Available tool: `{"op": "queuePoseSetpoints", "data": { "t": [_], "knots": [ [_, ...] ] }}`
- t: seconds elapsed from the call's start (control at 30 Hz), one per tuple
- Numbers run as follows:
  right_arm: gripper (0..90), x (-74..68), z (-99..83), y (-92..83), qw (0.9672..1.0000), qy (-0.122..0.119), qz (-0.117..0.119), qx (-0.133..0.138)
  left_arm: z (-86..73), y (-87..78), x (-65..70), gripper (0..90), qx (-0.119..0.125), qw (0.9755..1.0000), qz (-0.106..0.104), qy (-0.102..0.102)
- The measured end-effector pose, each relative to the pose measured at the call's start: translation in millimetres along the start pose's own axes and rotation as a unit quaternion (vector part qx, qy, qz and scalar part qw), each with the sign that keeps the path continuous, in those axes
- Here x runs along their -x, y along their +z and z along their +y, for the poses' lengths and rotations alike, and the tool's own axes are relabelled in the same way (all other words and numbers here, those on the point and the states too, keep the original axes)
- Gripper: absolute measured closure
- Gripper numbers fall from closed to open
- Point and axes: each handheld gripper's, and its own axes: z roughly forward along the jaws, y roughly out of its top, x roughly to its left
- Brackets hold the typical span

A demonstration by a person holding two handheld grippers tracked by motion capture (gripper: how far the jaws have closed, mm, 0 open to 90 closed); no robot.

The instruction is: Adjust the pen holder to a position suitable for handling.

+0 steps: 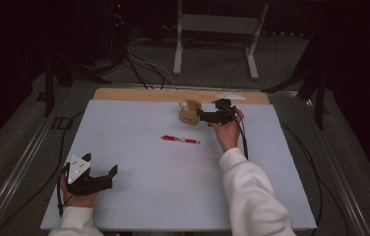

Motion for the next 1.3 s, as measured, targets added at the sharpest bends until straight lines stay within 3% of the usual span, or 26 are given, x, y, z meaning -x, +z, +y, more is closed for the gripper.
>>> {"op": "queuePoseSetpoints", "data": {
  "t": [0.1, 0.23, 0.27, 0.33, 0.37, 0.5, 0.6, 0.7, 0.77, 0.87, 0.93, 1.03, 1.13, 1.3],
  "knots": [
    [3.3, -6.2, 10.6, 6.3, 0.9998, -0.016, -0.014, 0.003, -0.2, 0.1, 0.4, 0.1, -0.001, 1.0000, -0.001, -0.001],
    [5.3, -3.7, 15.7, 20.4, 0.9994, 0.002, -0.024, -0.024, -0.2, 0.0, 0.6, 0.1, 0.000, 1.0000, -0.003, 0.000],
    [15.3, -1.5, 16.5, 30.5, 0.9991, 0.017, -0.024, -0.030, -0.5, 0.6, 0.4, 0.1, -0.002, 1.0000, -0.004, 0.001],
    [23.0, -3.4, 16.1, 38.3, 0.9985, 0.015, -0.040, -0.034, -0.6, 1.0, 0.5, 0.1, -0.003, 1.0000, -0.005, 0.002],
    [25.3, -4.9, 14.8, 42.2, 0.9977, 0.011, -0.052, -0.042, -0.6, 1.0, 0.5, 0.1, -0.003, 1.0000, -0.005, 0.002],
    [34.6, -4.3, 7.0, 52.4, 0.9960, 0.026, -0.054, -0.067, -0.3, 0.9, 1.2, 0.1, -0.002, 1.0000, -0.006, 0.003],
    [41.9, -0.9, 4.3, 52.8, 0.9951, 0.053, -0.039, -0.074, 0.0, 0.3, 1.8, 0.1, 0.001, 1.0000, -0.001, 0.007],
    [53.2, -1.4, -1.2, 55.3, 0.9922, 0.049, -0.030, -0.111, 0.4, -0.5, 2.0, 0.1, 0.004, 1.0000, 0.000, 0.007],
    [60.7, 1.3, -5.5, 57.2, 0.9905, 0.069, -0.016, -0.118, 0.3, -0.4, 2.0, 0.2, 0.003, 1.0000, 0.000, 0.007],
    [78.8, 3.8, -9.5, 56.7, 0.9898, 0.093, 0.000, -0.108, 0.2, 0.0, 1.9, 0.1, 0.001, 1.0000, -0.001, 0.008],
    [79.5, 4.3, -9.1, 56.5, 0.9889, 0.104, 0.005, -0.106, 0.0, 0.6, 2.0, 0.1, 0.000, 1.0000, -0.001, 0.008],
    [81.5, 2.9, -7.9, 54.8, 0.9900, 0.091, -0.017, -0.107, -0.1, 0.6, 1.8, 0.1, -0.001, 1.0000, -0.002, 0.008],
    [81.9, 4.4, -8.0, 52.1, 0.9910, 0.082, -0.015, -0.105, -0.4, 1.0, 1.6, 0.1, -0.001, 1.0000, -0.001, 0.007],
    [82.3, 5.4, -2.8, 27.9, 0.9937, 0.054, -0.005, -0.098, -0.5, 1.5, 2.4, 0.1, -0.003, 1.0000, -0.002, 0.009]
  ]
}}
